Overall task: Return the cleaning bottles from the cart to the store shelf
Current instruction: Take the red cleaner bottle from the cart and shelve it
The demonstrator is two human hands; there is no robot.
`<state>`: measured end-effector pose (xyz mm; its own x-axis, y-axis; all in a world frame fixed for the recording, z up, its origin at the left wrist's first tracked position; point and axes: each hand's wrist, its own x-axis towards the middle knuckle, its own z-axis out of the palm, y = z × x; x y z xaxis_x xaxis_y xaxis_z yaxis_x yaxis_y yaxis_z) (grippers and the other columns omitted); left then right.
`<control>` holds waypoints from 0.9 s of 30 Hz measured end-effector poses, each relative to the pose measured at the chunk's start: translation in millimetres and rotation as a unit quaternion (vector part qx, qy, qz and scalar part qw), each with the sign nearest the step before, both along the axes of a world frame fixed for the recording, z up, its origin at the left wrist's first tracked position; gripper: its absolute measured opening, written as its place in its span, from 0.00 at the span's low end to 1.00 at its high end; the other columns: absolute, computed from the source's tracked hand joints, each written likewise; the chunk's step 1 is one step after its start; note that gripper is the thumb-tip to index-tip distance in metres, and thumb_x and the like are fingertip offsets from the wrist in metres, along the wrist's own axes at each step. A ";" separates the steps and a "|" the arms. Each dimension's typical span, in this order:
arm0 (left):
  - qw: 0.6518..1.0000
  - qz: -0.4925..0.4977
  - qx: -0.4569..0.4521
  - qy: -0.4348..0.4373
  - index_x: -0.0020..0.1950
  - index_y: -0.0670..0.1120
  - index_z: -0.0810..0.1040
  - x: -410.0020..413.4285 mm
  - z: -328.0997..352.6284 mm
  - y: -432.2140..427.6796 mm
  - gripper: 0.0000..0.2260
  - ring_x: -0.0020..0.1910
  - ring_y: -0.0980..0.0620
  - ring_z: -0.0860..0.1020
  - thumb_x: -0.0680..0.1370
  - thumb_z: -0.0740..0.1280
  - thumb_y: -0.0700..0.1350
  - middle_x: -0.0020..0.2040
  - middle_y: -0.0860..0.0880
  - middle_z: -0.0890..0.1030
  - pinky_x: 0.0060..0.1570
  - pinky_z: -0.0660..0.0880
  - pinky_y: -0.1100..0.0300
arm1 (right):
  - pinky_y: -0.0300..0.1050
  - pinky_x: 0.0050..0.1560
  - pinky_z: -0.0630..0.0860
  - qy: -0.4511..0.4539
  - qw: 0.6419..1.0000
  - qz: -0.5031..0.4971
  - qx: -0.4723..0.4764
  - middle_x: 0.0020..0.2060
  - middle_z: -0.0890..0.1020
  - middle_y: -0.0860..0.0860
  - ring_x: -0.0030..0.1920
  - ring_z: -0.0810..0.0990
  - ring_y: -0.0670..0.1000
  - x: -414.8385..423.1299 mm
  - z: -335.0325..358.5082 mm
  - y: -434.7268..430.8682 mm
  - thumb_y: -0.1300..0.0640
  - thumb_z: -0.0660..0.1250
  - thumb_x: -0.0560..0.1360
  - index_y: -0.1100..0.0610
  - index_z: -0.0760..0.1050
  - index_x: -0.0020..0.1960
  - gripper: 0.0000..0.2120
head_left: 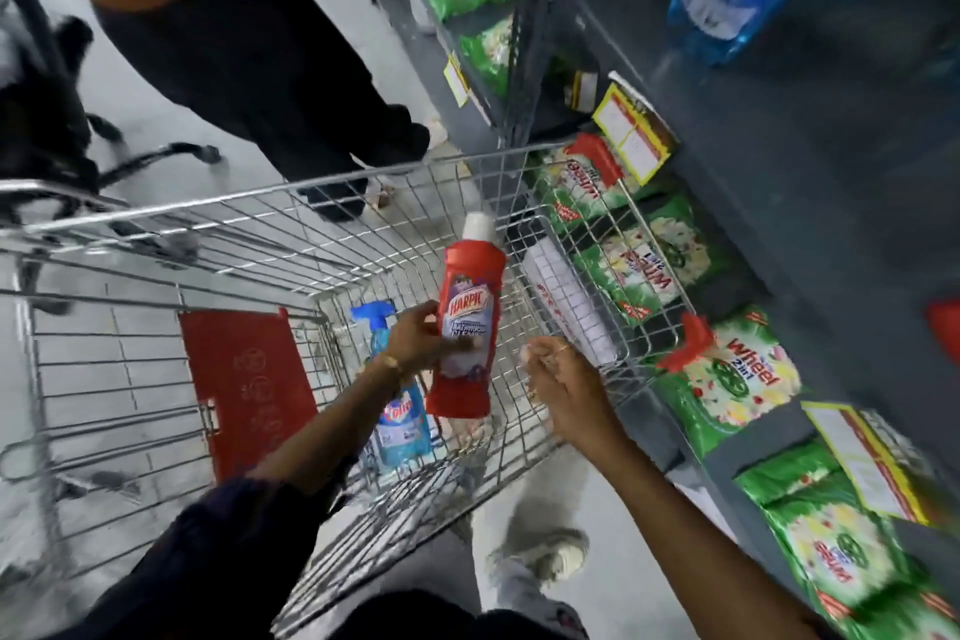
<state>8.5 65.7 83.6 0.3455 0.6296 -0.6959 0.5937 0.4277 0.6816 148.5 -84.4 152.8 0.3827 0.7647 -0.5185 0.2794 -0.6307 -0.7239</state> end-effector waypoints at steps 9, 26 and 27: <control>0.976 -0.082 0.042 -0.200 0.50 0.47 0.81 33.3 167.0 -78.8 0.22 0.42 0.49 0.85 0.59 0.81 0.39 0.44 0.46 0.87 0.38 0.82 0.56 | 0.48 0.49 0.80 0.293 0.912 -0.233 0.166 0.55 0.84 0.55 0.52 0.83 0.53 7.0 95.8 -72.1 0.51 0.64 0.73 0.55 0.76 0.60 0.17; 0.916 -0.310 -0.053 -0.248 0.50 0.49 0.79 133.3 206.8 -244.9 0.09 0.40 0.56 0.83 0.80 0.58 0.45 0.41 0.54 0.86 0.44 0.81 0.54 | 0.42 0.36 0.81 0.196 0.828 -0.465 0.244 0.46 0.87 0.53 0.43 0.85 0.51 43.8 131.1 -274.3 0.62 0.67 0.73 0.60 0.79 0.55 0.11; 0.914 -0.317 -0.047 -0.248 0.50 0.49 0.79 138.0 207.9 -249.5 0.09 0.41 0.55 0.82 0.80 0.58 0.45 0.42 0.54 0.85 0.47 0.81 0.52 | 0.43 0.37 0.81 0.192 0.823 -0.474 0.249 0.46 0.87 0.54 0.43 0.85 0.52 45.2 130.6 -280.3 0.63 0.67 0.73 0.59 0.78 0.55 0.11</control>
<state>146.6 -183.8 291.6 0.9078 0.1383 -0.3959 0.3709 0.1757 0.9119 193.7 -364.7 283.4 0.8099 0.3722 -0.4534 -0.4768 -0.0326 -0.8784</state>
